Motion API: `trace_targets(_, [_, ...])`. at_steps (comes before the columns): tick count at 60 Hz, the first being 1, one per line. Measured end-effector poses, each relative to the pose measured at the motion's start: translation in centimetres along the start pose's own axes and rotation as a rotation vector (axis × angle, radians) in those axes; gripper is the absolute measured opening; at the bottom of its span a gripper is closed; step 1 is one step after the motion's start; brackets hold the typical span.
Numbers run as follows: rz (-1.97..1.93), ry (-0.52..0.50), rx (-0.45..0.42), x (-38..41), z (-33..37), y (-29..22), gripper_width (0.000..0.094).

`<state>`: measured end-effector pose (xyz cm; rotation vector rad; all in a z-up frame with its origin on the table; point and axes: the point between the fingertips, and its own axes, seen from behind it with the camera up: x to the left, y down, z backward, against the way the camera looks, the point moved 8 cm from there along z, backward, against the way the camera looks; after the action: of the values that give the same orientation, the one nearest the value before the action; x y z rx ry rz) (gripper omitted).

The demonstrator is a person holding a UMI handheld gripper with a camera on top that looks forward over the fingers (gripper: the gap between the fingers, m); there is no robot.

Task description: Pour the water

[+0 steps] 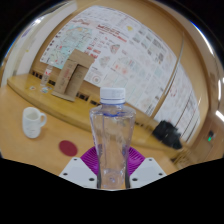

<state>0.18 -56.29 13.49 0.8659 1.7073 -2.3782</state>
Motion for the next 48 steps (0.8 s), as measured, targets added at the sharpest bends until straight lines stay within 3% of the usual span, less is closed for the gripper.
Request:
trace_targets(16, [0.653, 0.250, -0.198, -3.2, -5.4, -14.1, 0.0310])
trace_targets(24, [1.085, 0.260, -0.358, 2.5, -7.4, -18.3, 0.0311])
trace_targets(35, [1.539, 0.174, -0.500, 12.3, -9.5, -17.0, 0.0312])
trace_targets(43, [1.760, 0.153, -0.596, 15.8, -10.6, -14.4, 0.0309])
trace_targets(48, [1.831, 0.148, -0.624, 18.4, -10.1, -15.2, 0.0308])
